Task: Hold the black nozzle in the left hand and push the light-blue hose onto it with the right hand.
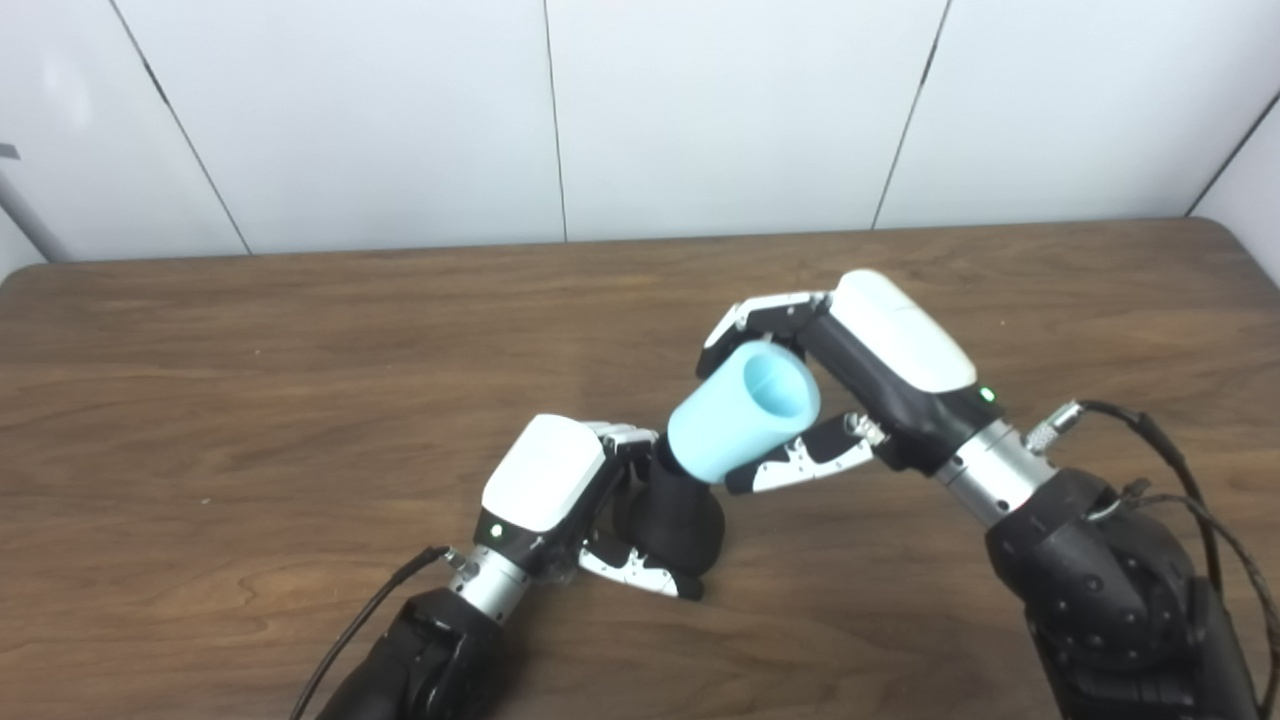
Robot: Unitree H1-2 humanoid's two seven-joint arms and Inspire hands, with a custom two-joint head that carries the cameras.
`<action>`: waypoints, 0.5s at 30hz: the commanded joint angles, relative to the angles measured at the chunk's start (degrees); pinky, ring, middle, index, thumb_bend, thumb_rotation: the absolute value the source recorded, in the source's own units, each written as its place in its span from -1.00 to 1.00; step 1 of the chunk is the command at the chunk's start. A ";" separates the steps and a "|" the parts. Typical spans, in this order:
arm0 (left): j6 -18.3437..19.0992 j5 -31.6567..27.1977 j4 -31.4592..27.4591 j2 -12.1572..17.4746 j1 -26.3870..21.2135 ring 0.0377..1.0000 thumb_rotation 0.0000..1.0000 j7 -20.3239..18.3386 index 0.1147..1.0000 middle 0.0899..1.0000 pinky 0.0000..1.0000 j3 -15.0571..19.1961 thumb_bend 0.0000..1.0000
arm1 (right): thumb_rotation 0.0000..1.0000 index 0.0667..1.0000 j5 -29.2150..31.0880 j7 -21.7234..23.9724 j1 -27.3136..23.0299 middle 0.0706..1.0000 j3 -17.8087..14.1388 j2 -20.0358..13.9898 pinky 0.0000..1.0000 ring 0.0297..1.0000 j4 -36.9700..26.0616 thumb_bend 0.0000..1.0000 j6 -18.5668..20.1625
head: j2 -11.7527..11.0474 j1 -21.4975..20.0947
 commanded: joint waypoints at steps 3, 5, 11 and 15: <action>2.75 0.59 5.69 1.55 5.83 -0.03 -1.00 -6.29 -0.20 -0.07 -0.19 -2.17 -0.05 | -1.00 -0.02 2.19 -0.38 -5.00 -0.05 -2.92 -0.03 -0.36 -0.27 -4.37 -0.01 1.58 | 0.06 -0.04; 3.33 0.81 5.57 1.54 5.82 -0.02 -1.00 -6.84 -0.21 -0.06 -0.19 -2.17 -0.05 | -1.00 -0.03 3.06 0.09 -6.26 -0.02 -3.89 -0.31 -0.31 -0.27 -5.39 -0.01 2.91 | 0.11 -0.10; 3.11 0.71 5.66 1.53 5.88 -0.03 -1.00 -6.57 -0.21 -0.06 -0.17 -2.15 -0.05 | -1.00 -0.06 3.56 1.19 -7.10 0.00 -4.38 -0.98 -0.29 -0.26 -6.42 -0.01 4.56 | 0.15 0.11; 3.21 0.67 5.54 1.54 5.95 -0.04 -1.00 -6.61 -0.20 -0.08 -0.18 -2.08 -0.04 | -1.00 -0.06 2.66 1.47 -6.56 -0.03 -3.88 -0.87 -0.32 -0.26 -6.45 -0.01 4.94 | 0.26 0.07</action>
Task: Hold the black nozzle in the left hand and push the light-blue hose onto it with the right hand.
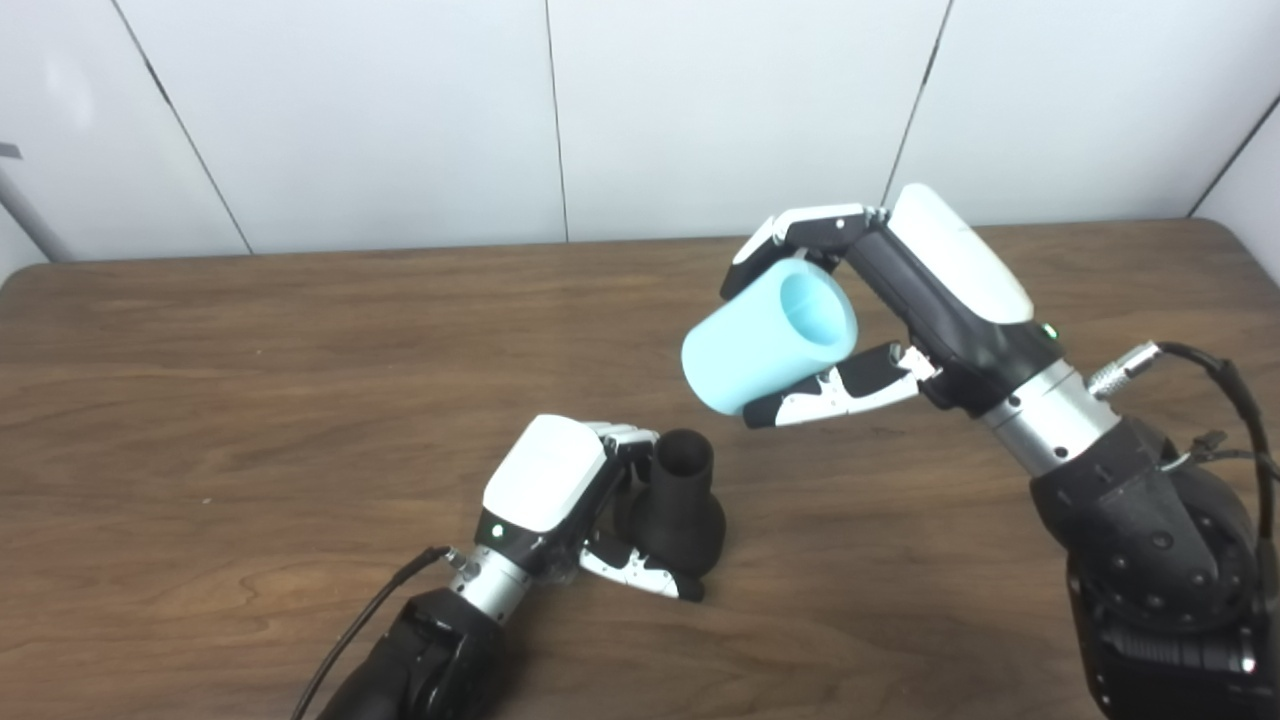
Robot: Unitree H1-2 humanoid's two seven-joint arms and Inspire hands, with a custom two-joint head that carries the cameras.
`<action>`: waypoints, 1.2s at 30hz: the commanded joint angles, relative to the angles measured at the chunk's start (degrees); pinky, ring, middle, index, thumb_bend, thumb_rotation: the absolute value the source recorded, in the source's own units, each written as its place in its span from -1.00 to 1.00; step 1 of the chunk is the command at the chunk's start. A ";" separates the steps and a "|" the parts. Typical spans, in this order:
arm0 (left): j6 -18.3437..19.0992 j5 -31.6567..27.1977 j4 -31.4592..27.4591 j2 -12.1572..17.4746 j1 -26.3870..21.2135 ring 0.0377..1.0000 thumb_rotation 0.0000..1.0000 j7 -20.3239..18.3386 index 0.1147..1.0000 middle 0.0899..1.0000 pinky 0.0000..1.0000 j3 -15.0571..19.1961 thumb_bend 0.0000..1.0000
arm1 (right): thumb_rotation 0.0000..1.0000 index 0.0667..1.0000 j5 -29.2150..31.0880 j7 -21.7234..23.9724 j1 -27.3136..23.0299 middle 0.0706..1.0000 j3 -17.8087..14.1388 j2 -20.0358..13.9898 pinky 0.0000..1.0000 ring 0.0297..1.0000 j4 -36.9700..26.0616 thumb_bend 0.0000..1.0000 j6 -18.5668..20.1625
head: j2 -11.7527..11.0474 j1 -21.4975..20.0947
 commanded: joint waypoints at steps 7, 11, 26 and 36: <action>3.82 0.67 4.99 1.70 5.95 -0.03 -1.00 -7.60 -0.20 -0.07 -0.18 -2.01 -0.05 | -1.00 -0.04 -1.43 -0.27 -0.32 -0.05 1.12 -0.31 -0.35 -0.26 -1.01 -0.01 -0.72 | 0.22 -0.03; 3.37 0.75 5.12 1.77 5.88 -0.03 -1.00 -7.03 -0.21 -0.07 -0.18 -2.02 -0.05 | -1.00 -0.02 -1.93 -0.21 0.27 -0.06 2.11 -0.01 -0.37 -0.26 -0.32 -0.01 -0.46 | 0.25 -0.06; 3.51 0.92 4.68 1.88 6.04 -0.04 -1.00 -7.29 -0.20 -0.08 -0.20 -2.08 -0.04 | -1.00 0.00 -3.26 -1.87 2.57 -0.08 4.12 0.40 -0.35 -0.28 3.34 -0.01 -2.28 | 0.39 0.02; 3.55 0.49 4.35 1.77 5.85 -0.03 -1.00 -8.09 -0.21 -0.07 -0.16 -2.15 -0.05 | -1.00 0.00 -2.85 -2.40 3.17 -0.09 4.31 0.48 -0.31 -0.29 5.04 -0.01 -2.79 | 0.41 -0.23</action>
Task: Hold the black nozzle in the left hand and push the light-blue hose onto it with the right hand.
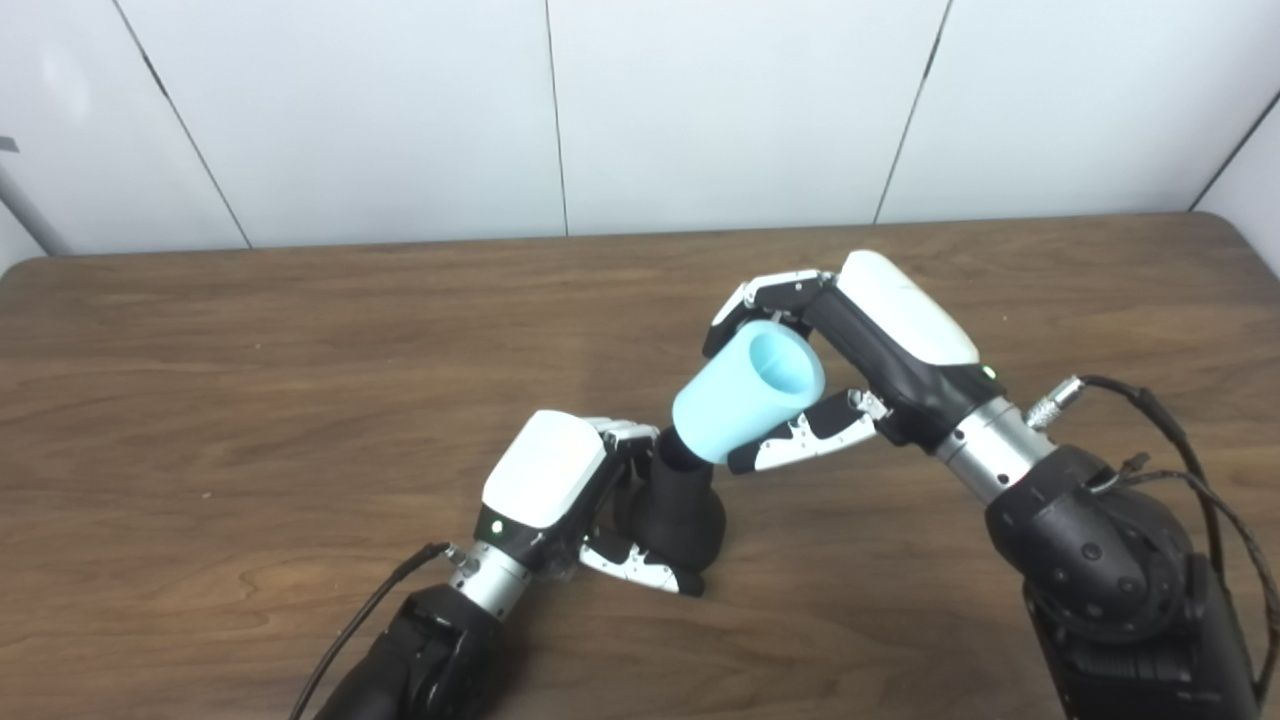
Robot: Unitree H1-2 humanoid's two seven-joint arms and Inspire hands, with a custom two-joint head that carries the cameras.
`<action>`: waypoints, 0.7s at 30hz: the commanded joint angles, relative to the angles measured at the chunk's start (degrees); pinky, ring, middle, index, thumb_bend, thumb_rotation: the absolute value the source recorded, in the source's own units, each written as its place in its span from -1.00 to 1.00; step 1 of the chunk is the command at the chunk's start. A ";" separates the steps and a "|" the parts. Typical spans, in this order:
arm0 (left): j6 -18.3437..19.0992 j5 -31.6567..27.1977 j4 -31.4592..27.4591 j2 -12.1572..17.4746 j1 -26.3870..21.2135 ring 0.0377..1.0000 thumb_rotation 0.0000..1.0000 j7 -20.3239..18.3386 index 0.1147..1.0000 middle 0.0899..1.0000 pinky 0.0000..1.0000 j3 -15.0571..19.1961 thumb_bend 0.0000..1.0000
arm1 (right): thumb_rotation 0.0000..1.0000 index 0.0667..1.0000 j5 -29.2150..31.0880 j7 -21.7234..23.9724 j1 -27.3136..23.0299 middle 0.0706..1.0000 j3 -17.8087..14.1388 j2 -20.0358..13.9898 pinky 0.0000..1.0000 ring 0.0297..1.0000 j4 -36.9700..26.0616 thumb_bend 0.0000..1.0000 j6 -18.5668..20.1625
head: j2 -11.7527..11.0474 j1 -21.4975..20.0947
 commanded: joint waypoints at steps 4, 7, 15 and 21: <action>3.74 0.32 4.69 1.59 5.57 -0.01 -1.00 -8.35 -0.23 -0.05 -0.15 -2.16 -0.05 | -1.00 -0.01 0.53 -2.37 -0.38 -0.09 0.11 0.29 -0.35 -0.29 0.01 -0.01 -2.99 | 0.05 -0.25; 3.70 0.75 4.75 1.62 5.60 -0.01 -1.00 -8.07 -0.23 -0.04 -0.17 -2.28 -0.05 | -1.00 -0.01 0.86 -2.42 -0.15 -0.09 0.17 0.51 -0.37 -0.29 0.03 -0.01 -3.02 | 0.17 -0.16; 3.71 0.53 4.66 1.44 5.84 -0.03 -1.00 -7.83 -0.20 -0.07 -0.18 -2.20 -0.05 | -1.00 -0.02 1.05 -2.26 -0.03 -0.08 0.75 -0.01 -0.38 -0.29 0.57 -0.01 -4.16 | 0.22 0.13; 4.03 0.61 4.68 1.35 5.80 -0.03 -1.00 -8.13 -0.21 -0.05 -0.19 -2.24 -0.05 | -1.00 -0.02 1.65 -2.19 0.03 -0.07 0.80 -0.11 -0.38 -0.28 1.04 -0.01 -4.68 | 0.18 0.26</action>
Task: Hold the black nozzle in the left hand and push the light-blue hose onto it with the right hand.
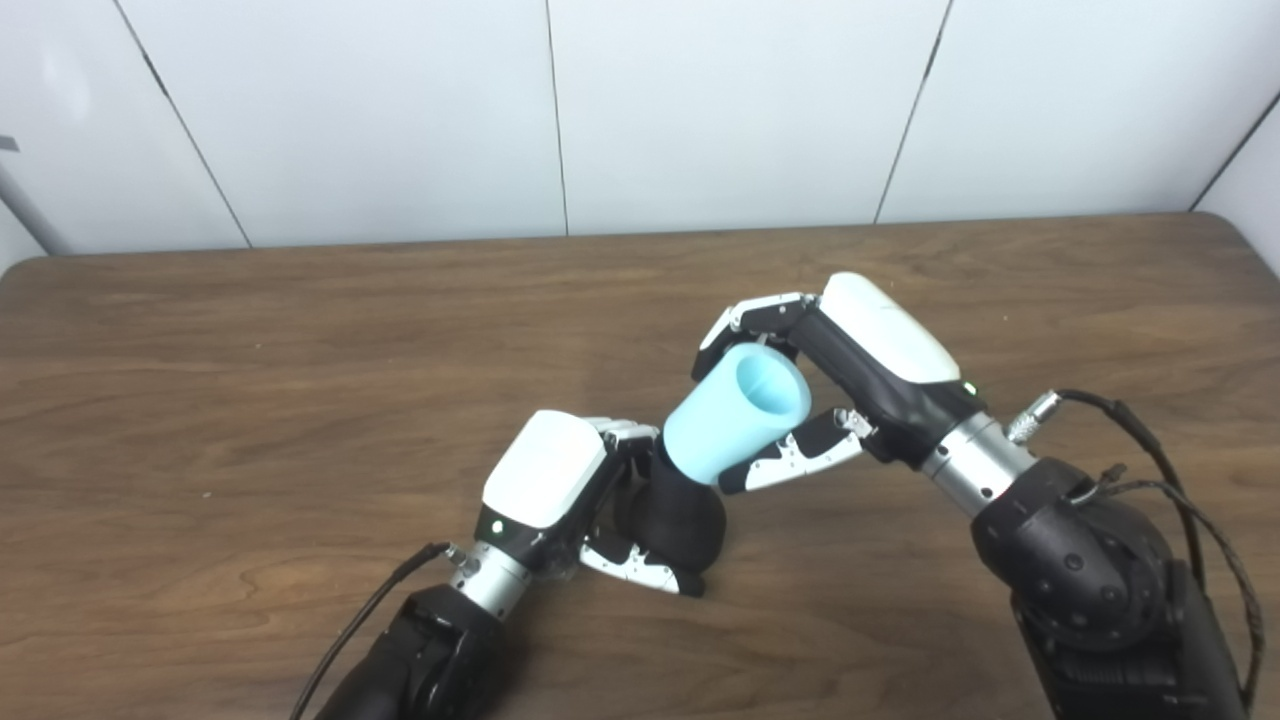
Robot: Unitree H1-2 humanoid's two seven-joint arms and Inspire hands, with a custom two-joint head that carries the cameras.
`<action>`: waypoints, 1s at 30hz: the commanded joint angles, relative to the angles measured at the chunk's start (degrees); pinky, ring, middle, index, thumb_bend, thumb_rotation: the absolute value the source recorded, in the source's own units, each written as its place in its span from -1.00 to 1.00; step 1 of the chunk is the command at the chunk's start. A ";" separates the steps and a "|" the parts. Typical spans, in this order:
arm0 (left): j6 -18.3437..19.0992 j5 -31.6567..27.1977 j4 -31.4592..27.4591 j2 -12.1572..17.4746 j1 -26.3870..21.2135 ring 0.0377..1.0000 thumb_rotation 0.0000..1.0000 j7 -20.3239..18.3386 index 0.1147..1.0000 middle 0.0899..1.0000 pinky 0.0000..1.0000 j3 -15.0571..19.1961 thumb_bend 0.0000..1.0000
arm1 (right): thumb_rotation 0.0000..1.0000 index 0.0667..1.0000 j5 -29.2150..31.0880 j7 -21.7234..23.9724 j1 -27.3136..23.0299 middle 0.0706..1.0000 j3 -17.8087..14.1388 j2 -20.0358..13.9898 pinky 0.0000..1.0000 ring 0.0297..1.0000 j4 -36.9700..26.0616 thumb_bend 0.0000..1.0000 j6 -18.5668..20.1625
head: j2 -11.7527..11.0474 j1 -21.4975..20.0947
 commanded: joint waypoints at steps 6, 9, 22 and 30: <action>3.64 0.54 4.47 1.41 5.92 -0.03 -1.00 -7.91 -0.20 -0.07 -0.19 -2.30 -0.05 | -1.00 -0.02 0.11 -1.31 -1.83 -0.09 -0.16 0.38 -0.38 -0.29 -0.94 -0.01 -1.48 | 0.13 0.01; 3.89 0.29 4.07 1.30 6.05 -0.02 -1.00 -8.35 -0.20 -0.07 -0.19 -2.32 -0.05 | -1.00 -0.02 -0.35 -1.28 -2.15 -0.08 -0.02 0.48 -0.39 -0.28 -1.02 -0.01 -1.45 | 0.17 -0.09; 3.82 0.49 3.65 1.36 6.51 -0.05 -1.00 -7.99 -0.18 -0.12 -0.22 -2.59 -0.04 | -1.00 0.00 -2.29 -0.17 -1.69 -0.06 1.58 0.59 -0.42 -0.25 -0.39 -0.02 -1.62 | 0.50 0.22; 4.88 0.73 2.77 1.49 6.89 -0.03 -1.00 -8.68 -0.20 -0.09 -0.18 -2.78 -0.04 | -1.00 -0.02 -3.65 -0.66 -1.83 -0.06 3.07 0.80 -0.42 -0.26 1.06 -0.02 -2.57 | 0.93 0.12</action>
